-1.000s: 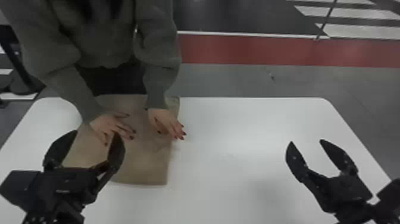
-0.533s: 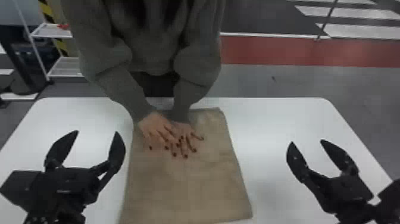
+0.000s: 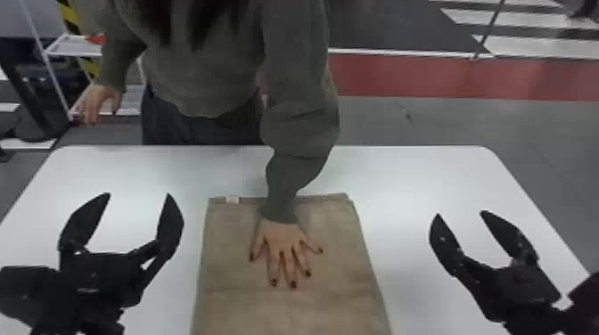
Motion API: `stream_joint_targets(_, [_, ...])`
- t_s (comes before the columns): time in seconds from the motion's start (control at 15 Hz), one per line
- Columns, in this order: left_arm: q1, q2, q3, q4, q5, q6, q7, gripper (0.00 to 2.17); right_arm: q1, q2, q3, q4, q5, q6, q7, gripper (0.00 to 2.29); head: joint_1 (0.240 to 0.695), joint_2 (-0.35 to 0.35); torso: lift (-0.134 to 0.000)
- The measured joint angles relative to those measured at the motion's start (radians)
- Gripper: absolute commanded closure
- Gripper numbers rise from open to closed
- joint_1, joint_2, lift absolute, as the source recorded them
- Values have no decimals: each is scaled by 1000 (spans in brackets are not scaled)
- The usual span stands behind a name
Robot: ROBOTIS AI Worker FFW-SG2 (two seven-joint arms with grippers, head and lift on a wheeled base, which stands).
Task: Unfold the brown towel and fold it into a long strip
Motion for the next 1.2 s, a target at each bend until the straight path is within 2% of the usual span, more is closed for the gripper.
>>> stream_joint_targets(0.67, [4,6,1,1,-1,-5,-4,107,18,0,1,-8,-1,-9,-3,171,695,-76,-125])
stream_joint_targets(0.87, [-24,6,0,14,3,18,-27,110,5,0,4,-7,16,-3,-11,188,695,-80,-125])
stream_joint_targets(1.0, [-77,6,-3,41,13,80,-56,110,-33,0,8,14,48,16,-18,188,695,-83,-125])
stream_joint_targets(1.2, [-198,6,-12,114,56,239,-118,110,-139,0,19,119,107,23,-30,188,695,-91,-125])
